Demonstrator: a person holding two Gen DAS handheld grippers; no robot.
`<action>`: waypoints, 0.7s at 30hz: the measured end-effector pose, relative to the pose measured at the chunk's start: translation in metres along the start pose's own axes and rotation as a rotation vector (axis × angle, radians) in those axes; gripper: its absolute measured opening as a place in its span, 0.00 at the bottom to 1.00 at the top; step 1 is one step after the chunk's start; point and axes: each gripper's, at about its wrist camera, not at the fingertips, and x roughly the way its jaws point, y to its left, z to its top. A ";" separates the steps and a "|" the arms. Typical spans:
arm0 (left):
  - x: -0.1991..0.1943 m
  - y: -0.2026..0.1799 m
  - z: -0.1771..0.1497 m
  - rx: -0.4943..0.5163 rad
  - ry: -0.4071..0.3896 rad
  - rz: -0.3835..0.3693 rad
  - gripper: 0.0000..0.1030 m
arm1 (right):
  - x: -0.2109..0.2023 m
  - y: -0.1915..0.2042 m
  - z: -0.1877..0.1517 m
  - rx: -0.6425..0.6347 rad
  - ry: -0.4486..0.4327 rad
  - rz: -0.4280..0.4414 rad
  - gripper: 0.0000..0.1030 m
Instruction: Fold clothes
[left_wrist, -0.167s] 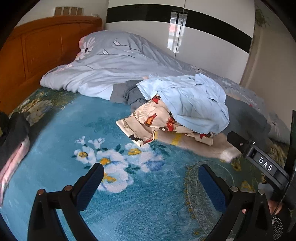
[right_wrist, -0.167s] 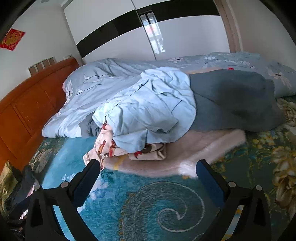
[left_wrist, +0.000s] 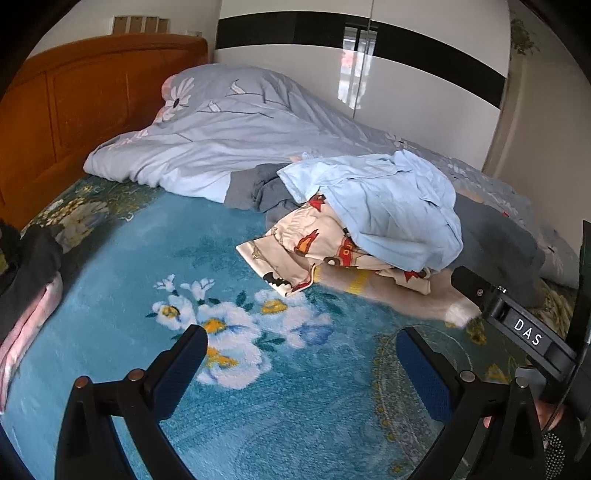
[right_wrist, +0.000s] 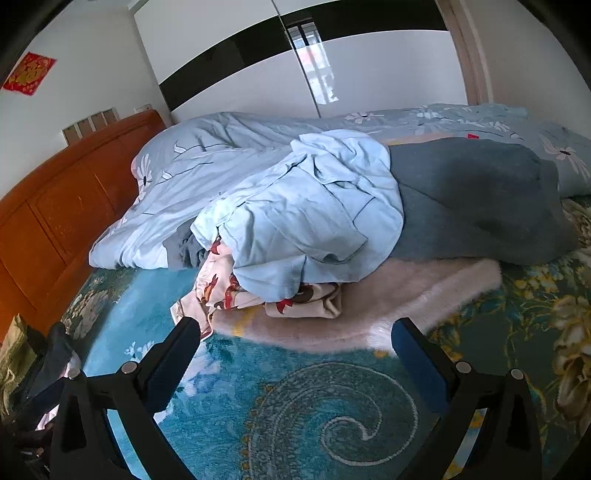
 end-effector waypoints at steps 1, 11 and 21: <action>0.001 0.000 0.000 -0.003 -0.005 0.001 1.00 | 0.000 0.000 0.000 0.003 0.000 -0.005 1.00; 0.007 0.010 0.004 -0.096 -0.018 0.030 1.00 | 0.004 0.009 -0.001 -0.019 0.029 0.017 1.00; 0.017 0.001 0.014 -0.087 -0.015 0.023 1.00 | 0.009 0.014 0.001 -0.044 0.031 0.015 1.00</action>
